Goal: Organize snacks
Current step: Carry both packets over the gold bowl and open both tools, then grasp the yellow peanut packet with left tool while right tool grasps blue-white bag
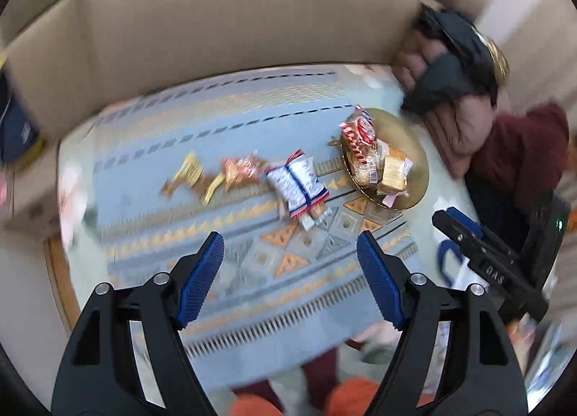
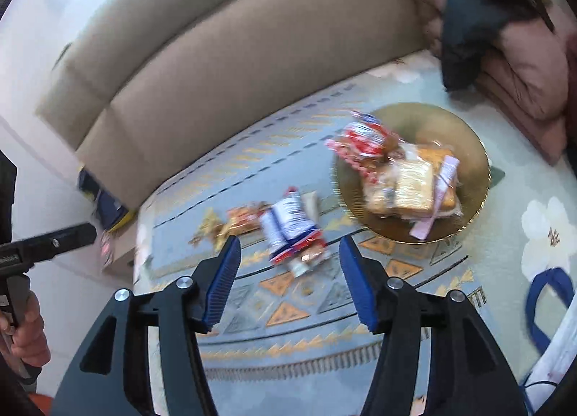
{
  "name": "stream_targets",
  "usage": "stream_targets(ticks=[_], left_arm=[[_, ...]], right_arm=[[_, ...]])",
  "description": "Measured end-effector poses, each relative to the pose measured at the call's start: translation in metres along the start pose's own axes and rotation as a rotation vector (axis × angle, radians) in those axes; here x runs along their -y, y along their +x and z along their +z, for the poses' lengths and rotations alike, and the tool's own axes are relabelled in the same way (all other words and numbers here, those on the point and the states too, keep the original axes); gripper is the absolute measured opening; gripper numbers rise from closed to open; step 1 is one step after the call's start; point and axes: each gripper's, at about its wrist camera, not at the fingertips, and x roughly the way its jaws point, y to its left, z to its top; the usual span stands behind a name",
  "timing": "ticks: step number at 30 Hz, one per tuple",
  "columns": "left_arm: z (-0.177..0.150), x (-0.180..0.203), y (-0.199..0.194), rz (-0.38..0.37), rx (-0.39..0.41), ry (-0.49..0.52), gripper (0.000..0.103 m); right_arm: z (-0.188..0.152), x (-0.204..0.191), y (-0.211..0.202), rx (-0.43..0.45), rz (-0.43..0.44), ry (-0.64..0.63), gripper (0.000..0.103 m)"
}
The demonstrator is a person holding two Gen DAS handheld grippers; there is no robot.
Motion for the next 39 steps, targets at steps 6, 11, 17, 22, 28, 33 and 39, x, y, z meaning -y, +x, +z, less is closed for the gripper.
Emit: stream_targets(ticks=[6,11,17,22,28,33,39], left_arm=[[-0.036,-0.028,-0.038,-0.053,0.088,-0.159,0.083],[-0.043,-0.051,-0.048,-0.020,0.131,-0.226,0.082],[-0.038,-0.068,-0.052,-0.001,0.165,-0.232,0.083],[-0.028,-0.084,-0.030,0.016,0.138,-0.199,0.083],[-0.006,-0.131,0.051,0.035,0.043,-0.208,0.083],[0.020,-0.168,0.147,-0.062,-0.032,-0.289,0.083],[0.049,-0.202,0.248,-0.064,-0.076,-0.420,0.083]], right_arm=[[-0.007,-0.065,-0.049,0.068,-0.015,-0.120,0.077],[-0.042,-0.098,-0.049,0.102,-0.079,-0.194,0.081],[-0.047,-0.100,-0.031,0.043,-0.078,-0.194,0.081],[-0.046,-0.096,-0.015,0.012,-0.074,-0.209,0.081],[-0.048,-0.076,0.037,-0.079,-0.087,-0.268,0.082],[-0.047,-0.054,0.096,-0.138,-0.089,-0.309,0.082],[-0.031,-0.040,0.165,-0.164,-0.102,-0.330,0.086]])
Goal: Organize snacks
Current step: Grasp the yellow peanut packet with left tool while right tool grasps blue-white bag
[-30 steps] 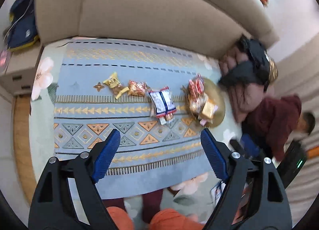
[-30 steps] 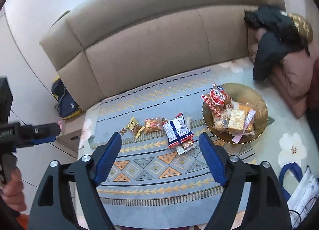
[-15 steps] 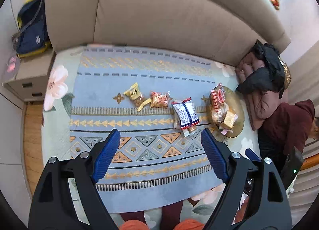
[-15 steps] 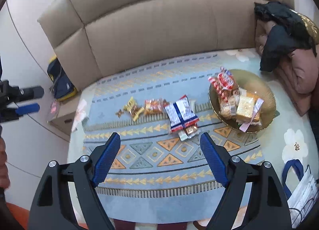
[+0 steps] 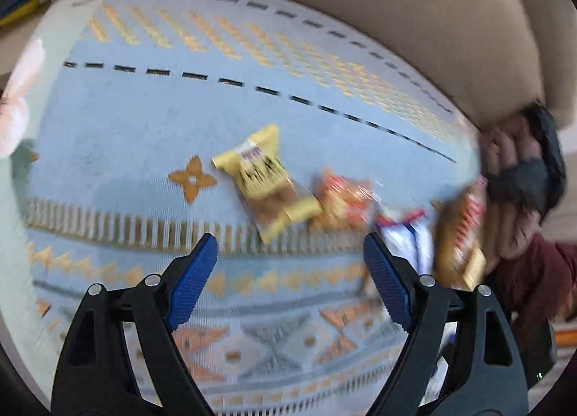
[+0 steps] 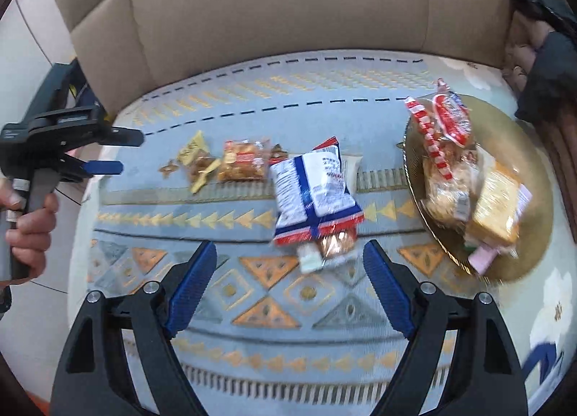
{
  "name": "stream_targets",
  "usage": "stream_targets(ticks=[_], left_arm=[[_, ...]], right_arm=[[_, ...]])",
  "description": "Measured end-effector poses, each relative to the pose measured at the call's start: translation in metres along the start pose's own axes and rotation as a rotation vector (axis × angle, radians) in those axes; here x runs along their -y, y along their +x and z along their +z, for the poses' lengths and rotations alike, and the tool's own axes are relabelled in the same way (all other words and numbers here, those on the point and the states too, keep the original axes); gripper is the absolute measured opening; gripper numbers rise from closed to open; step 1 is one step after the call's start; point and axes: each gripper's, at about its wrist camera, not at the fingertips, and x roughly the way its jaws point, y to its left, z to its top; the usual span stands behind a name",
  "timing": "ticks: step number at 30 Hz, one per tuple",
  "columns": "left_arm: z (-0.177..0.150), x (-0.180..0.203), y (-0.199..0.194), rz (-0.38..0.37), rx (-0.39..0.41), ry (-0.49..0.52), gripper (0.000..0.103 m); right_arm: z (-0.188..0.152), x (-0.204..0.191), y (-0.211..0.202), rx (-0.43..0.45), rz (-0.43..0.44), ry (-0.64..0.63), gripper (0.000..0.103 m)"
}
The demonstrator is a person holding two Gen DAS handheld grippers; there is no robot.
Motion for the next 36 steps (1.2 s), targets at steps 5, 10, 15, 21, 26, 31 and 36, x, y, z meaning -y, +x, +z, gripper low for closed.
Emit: stream_targets(ticks=[5,10,15,21,26,31,36], left_arm=[[0.021,-0.015,0.054,0.019,-0.036,-0.112,0.083],[0.023,-0.006,0.076,0.095,-0.014,-0.075,0.083],[0.016,0.017,0.076,0.194,0.016,0.053,0.054],[-0.002,0.024,0.064,0.153,0.016,0.136,0.043],[-0.061,0.028,0.021,0.127,0.036,0.353,0.044],[-0.123,0.009,-0.002,0.165,0.026,0.465,0.044],[-0.166,-0.005,0.008,0.209,-0.006,0.498,0.044]], right_arm=[[0.022,0.010,0.050,-0.020,-0.066,-0.018,0.091],[0.036,0.011,0.091,-0.051,-0.092,-0.030,0.092],[0.036,0.005,0.118,-0.088,-0.077,-0.028,0.092],[0.030,-0.008,0.123,-0.071,-0.165,-0.114,0.056],[0.017,0.000,0.091,-0.036,-0.084,-0.067,0.046],[-0.035,0.004,0.056,-0.049,0.071,0.024,0.046],[-0.101,-0.015,0.065,-0.136,0.084,0.040,0.047]])
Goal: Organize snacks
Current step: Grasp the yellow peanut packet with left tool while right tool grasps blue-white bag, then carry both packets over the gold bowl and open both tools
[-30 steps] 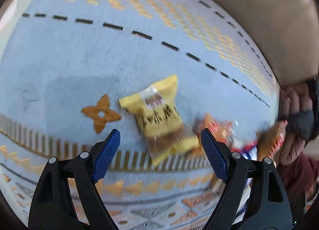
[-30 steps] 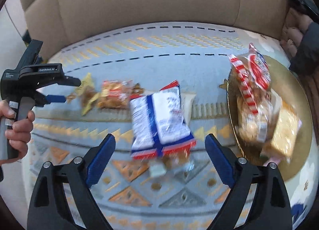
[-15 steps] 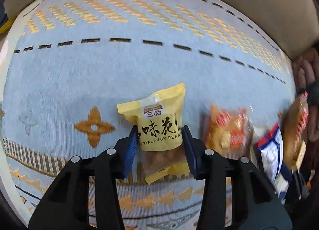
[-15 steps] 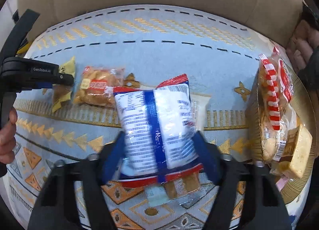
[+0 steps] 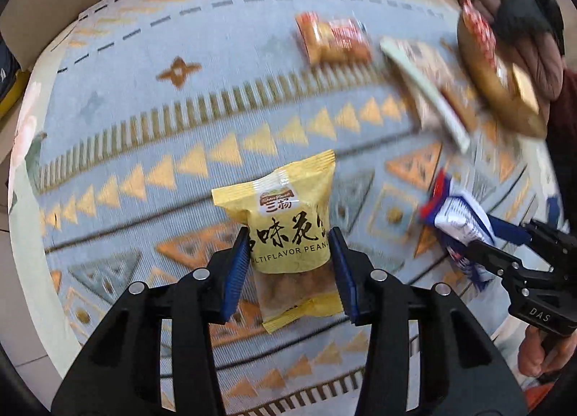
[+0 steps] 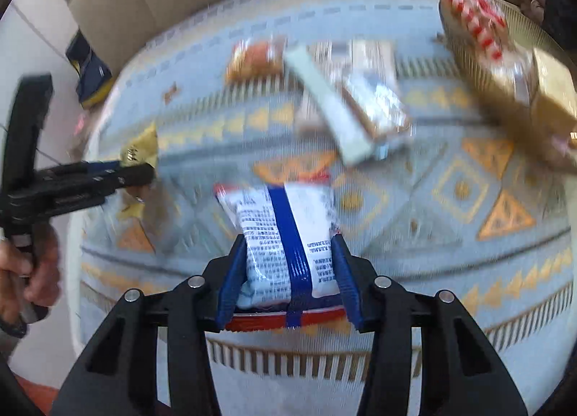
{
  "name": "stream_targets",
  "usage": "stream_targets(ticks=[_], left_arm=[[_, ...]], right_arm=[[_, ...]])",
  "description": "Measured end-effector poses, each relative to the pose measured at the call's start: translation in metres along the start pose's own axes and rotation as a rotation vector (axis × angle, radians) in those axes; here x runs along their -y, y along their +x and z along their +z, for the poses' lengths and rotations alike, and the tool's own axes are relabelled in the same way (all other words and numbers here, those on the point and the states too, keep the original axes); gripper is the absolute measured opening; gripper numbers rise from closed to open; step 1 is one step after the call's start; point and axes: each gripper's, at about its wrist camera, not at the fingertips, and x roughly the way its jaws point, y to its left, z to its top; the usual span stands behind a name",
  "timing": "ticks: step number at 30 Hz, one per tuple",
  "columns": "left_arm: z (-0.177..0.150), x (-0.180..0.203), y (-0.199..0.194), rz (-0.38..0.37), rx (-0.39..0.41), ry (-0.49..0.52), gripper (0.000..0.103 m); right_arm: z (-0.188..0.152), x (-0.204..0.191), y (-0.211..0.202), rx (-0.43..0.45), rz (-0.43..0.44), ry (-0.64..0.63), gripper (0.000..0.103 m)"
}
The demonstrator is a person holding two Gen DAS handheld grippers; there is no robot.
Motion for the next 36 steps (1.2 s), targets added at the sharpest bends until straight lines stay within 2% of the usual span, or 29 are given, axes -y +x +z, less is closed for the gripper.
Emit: stream_targets(ticks=[3,4,5,6,7,9,12,16,18,20,21,23,25,27,32,34,36], left_arm=[[-0.007,0.009,0.007,0.015,-0.017,0.044,0.044],[-0.008,0.010,0.008,0.010,-0.022,0.051,0.044],[-0.010,0.012,0.010,0.007,-0.026,0.057,0.049],[-0.012,0.012,0.011,0.017,-0.026,0.056,0.056],[-0.012,0.010,0.012,0.029,-0.021,0.053,0.069],[-0.014,0.009,0.016,0.032,-0.024,0.039,0.071],[-0.015,0.005,0.027,-0.008,-0.063,-0.007,0.076],[-0.017,0.018,0.031,0.011,-0.045,0.017,0.078],[-0.017,0.033,0.038,0.048,-0.036,0.027,0.071],[-0.022,0.052,0.045,0.092,-0.018,0.044,0.054],[-0.024,0.054,0.043,0.110,-0.002,0.054,0.049],[-0.029,0.057,0.039,0.112,0.010,0.058,0.041],[-0.029,0.059,0.036,0.093,0.011,0.054,0.040],[-0.029,0.058,0.028,0.046,0.019,0.058,0.040],[-0.017,0.082,0.000,-0.046,0.063,0.111,0.040],[-0.006,0.098,-0.014,-0.076,0.084,0.162,0.040],[0.009,0.113,-0.030,-0.087,0.111,0.240,0.040]], right_arm=[[-0.013,-0.007,0.012,-0.036,0.010,-0.006,0.055],[-0.017,-0.010,0.011,-0.035,0.018,-0.018,0.065],[-0.016,-0.011,0.008,-0.025,0.010,-0.029,0.073],[-0.015,-0.011,0.005,-0.011,-0.002,-0.037,0.090],[-0.016,-0.008,0.000,0.009,-0.008,-0.038,0.094],[-0.012,-0.004,0.003,-0.001,0.008,-0.030,0.094],[-0.007,0.004,0.016,-0.032,-0.010,-0.022,0.094],[0.000,-0.001,0.040,-0.074,-0.036,-0.030,0.094],[-0.003,-0.005,0.051,-0.105,-0.057,-0.036,0.090],[-0.007,-0.010,0.054,-0.101,-0.094,-0.061,0.084],[-0.010,-0.014,0.053,-0.088,-0.122,-0.087,0.075],[-0.014,-0.018,0.049,-0.064,-0.151,-0.124,0.066],[-0.018,-0.016,0.044,-0.050,-0.124,-0.117,0.058],[-0.022,-0.010,0.036,-0.049,-0.058,-0.091,0.057],[-0.031,0.013,0.014,-0.058,0.132,0.042,0.056],[-0.031,0.025,0.002,-0.044,0.174,0.096,0.056],[-0.026,0.032,-0.009,-0.022,0.179,0.122,0.056]])
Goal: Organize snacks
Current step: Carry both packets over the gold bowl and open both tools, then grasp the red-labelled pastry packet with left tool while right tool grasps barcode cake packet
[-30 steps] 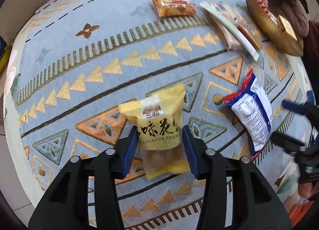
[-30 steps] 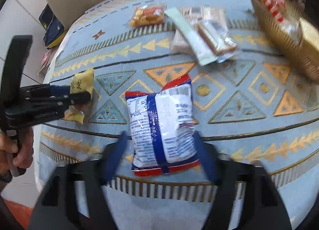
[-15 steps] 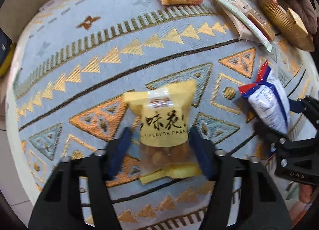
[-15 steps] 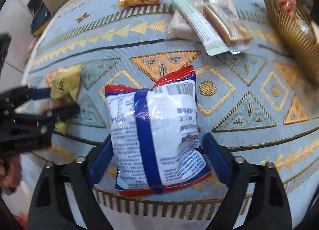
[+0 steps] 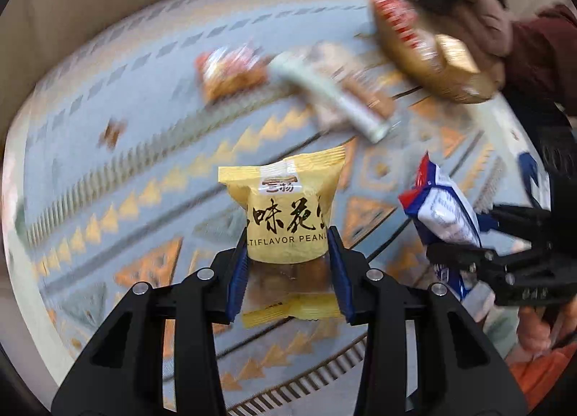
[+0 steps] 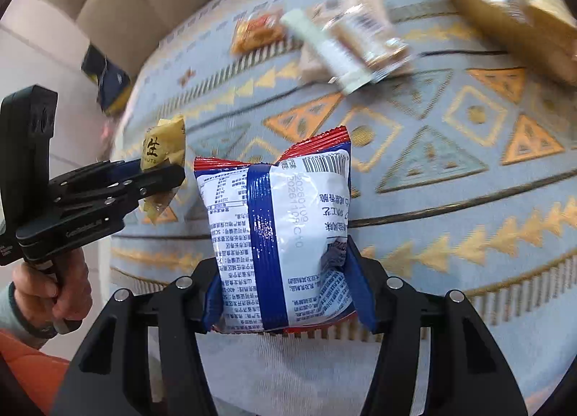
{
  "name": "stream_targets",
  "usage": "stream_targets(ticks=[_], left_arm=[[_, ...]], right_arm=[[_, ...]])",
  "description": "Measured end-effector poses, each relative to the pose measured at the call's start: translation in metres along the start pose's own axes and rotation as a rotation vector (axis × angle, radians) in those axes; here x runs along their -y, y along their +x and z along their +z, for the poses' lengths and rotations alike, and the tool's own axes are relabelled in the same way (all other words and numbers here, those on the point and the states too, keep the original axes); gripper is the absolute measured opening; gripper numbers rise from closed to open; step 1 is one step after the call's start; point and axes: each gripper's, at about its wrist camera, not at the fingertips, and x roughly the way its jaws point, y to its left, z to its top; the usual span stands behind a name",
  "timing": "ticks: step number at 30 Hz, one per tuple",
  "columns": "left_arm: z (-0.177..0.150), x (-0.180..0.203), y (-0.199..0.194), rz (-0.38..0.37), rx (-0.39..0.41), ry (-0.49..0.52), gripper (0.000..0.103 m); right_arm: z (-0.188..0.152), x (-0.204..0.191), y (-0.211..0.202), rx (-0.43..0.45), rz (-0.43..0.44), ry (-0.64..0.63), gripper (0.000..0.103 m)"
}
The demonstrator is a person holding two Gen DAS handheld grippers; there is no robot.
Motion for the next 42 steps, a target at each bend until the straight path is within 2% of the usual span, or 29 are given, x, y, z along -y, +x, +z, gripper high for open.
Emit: stream_targets(ticks=[2,4,6,10,13,15,16,17,18,19,22,25,30,33,36,40,42], left_arm=[[0.020,-0.006,-0.012,0.003,0.029,0.085,0.040],[0.048,0.007,-0.027,0.011,0.073,0.174,0.040],[0.073,0.020,-0.036,-0.006,0.098,0.221,0.040],[0.142,0.051,-0.052,-0.093,0.130,0.270,0.040],[0.189,0.077,-0.047,-0.163,0.147,0.279,0.040],[0.216,0.095,-0.042,-0.204,0.169,0.285,0.041],[0.231,0.105,-0.037,-0.229,0.179,0.294,0.048],[0.237,0.109,-0.035,-0.238,0.186,0.297,0.072],[0.244,0.113,-0.031,-0.235,0.202,0.291,0.082],[0.247,0.114,-0.029,-0.242,0.219,0.271,0.083],[0.239,0.103,-0.026,-0.275,0.174,0.235,0.077],[0.220,0.082,-0.033,-0.219,0.156,0.234,0.077],[0.194,0.028,-0.048,-0.173,0.103,0.144,0.077],[0.170,-0.017,-0.072,-0.134,0.119,0.049,0.077],[0.140,-0.064,-0.085,-0.125,0.148,-0.104,0.078],[0.112,-0.127,-0.060,-0.127,0.120,-0.344,0.076],[0.109,-0.141,-0.044,-0.107,0.092,-0.391,0.075]], right_arm=[[0.009,0.007,-0.023,0.052,-0.026,0.010,0.056],[0.014,0.017,-0.044,0.099,-0.054,0.017,0.056],[0.031,0.028,-0.073,0.176,-0.116,0.031,0.056],[0.068,0.054,-0.121,0.311,-0.228,0.091,0.056],[0.105,0.083,-0.157,0.409,-0.329,0.191,0.056],[0.123,0.096,-0.167,0.447,-0.359,0.253,0.057],[0.130,0.101,-0.172,0.467,-0.361,0.279,0.060],[0.139,0.108,-0.177,0.490,-0.365,0.310,0.064],[0.145,0.114,-0.180,0.507,-0.371,0.332,0.083],[0.149,0.121,-0.184,0.525,-0.377,0.356,0.092],[0.139,0.136,-0.197,0.549,-0.402,0.394,0.093],[0.123,0.133,-0.188,0.518,-0.386,0.370,0.093],[0.112,0.110,-0.167,0.457,-0.367,0.284,0.093],[0.109,0.082,-0.157,0.440,-0.347,0.194,0.093],[0.106,0.050,-0.147,0.431,-0.332,0.098,0.093],[0.099,0.022,-0.119,0.377,-0.288,0.036,0.093],[0.096,0.012,-0.100,0.337,-0.272,0.009,0.093]])
